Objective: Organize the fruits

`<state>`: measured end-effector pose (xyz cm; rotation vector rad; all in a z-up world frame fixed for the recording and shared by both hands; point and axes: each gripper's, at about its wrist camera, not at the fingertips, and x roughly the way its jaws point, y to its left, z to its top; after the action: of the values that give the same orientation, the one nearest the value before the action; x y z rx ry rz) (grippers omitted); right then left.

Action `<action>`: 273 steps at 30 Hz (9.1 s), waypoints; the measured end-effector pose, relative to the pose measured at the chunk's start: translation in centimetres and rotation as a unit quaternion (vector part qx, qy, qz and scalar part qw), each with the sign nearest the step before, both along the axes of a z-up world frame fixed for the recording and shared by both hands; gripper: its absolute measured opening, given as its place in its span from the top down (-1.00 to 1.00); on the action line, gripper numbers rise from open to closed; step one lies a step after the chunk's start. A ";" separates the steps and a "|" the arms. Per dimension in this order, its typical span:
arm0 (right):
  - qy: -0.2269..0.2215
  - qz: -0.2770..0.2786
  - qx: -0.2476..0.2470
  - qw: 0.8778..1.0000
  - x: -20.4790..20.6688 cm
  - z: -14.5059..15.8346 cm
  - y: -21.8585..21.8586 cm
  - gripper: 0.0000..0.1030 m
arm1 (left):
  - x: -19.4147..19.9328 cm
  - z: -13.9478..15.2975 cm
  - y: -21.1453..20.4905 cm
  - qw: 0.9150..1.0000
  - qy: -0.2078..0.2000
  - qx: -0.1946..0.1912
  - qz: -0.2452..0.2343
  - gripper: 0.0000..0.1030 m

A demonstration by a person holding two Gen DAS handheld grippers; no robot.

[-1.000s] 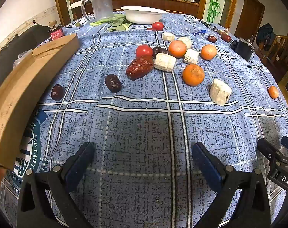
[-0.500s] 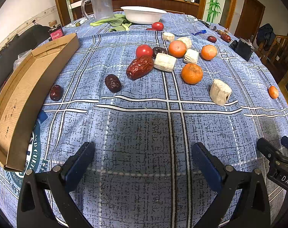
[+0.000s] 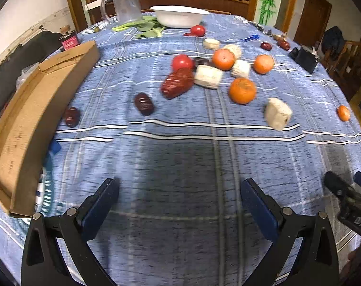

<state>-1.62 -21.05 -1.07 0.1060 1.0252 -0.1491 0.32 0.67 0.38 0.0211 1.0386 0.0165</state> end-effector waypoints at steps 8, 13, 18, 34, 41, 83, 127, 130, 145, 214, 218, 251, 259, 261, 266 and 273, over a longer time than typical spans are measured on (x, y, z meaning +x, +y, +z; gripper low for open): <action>-0.031 0.079 -0.036 0.996 -0.7 6.6 5.6 -0.99 | -1.5 4.8 4.9 0.999 -0.032 -0.021 0.026 -1.00; -0.075 0.096 -0.037 0.992 -2.2 8.4 8.1 -0.99 | -3.9 7.2 7.8 0.996 -0.076 -0.016 0.053 -1.00; -0.079 0.098 -0.011 0.992 -2.9 8.6 8.9 -0.99 | -4.8 8.4 9.0 0.994 -0.093 -0.011 0.061 -1.00; -0.085 0.091 -0.015 0.992 -4.0 8.8 9.4 -0.99 | -5.1 8.4 8.0 0.995 -0.096 -0.012 0.032 -1.00; -0.081 0.084 -0.015 0.993 -3.8 8.6 9.1 -0.99 | -4.9 8.6 8.1 0.994 -0.104 -0.010 0.029 -1.00; -0.071 0.082 -0.012 0.994 -4.0 8.1 9.1 -0.99 | -4.5 8.6 7.9 0.995 -0.101 -0.007 0.025 -1.00; -0.083 0.147 0.027 0.985 3.1 5.7 7.0 -0.91 | -3.9 7.5 8.7 0.997 -0.080 0.008 0.004 -1.00; -0.080 0.172 0.040 0.981 4.9 5.0 7.5 -0.75 | -3.9 7.4 8.9 0.997 -0.074 0.010 0.004 -1.00; -0.017 0.203 0.057 0.977 8.4 1.0 8.4 0.38 | -3.0 6.3 8.3 0.998 -0.055 0.006 -0.004 -1.00; -0.015 0.183 0.027 0.983 4.4 0.9 4.5 0.32 | 0.7 1.0 3.2 0.989 0.019 -0.080 -0.120 0.54; -0.025 0.180 0.042 0.982 4.5 0.7 4.0 0.35 | 0.6 0.9 2.9 0.990 0.013 -0.071 -0.121 0.54; -0.058 0.271 0.035 0.960 1.2 5.5 14.6 0.36 | -3.7 8.7 12.8 0.992 -0.056 -0.105 -0.043 0.54; -0.070 0.316 0.036 0.945 2.4 6.9 20.7 0.36 | -3.3 9.5 18.9 0.992 -0.067 -0.107 0.009 0.54; -0.071 0.327 0.031 0.942 2.8 7.1 22.2 0.36 | -3.2 9.4 20.7 0.992 -0.065 -0.101 0.028 0.54; -0.059 0.308 0.016 0.949 2.9 6.0 21.0 0.36 | -3.8 9.6 22.4 0.994 -0.063 -0.090 0.029 0.53; -0.019 0.293 0.036 0.955 1.9 2.8 16.6 0.34 | -5.3 9.5 19.5 0.993 -0.052 -0.104 -0.019 0.53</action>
<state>0.24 -4.47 1.75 -0.1311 0.9858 0.4294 -5.02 20.17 9.92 -0.1476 0.9322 -0.1234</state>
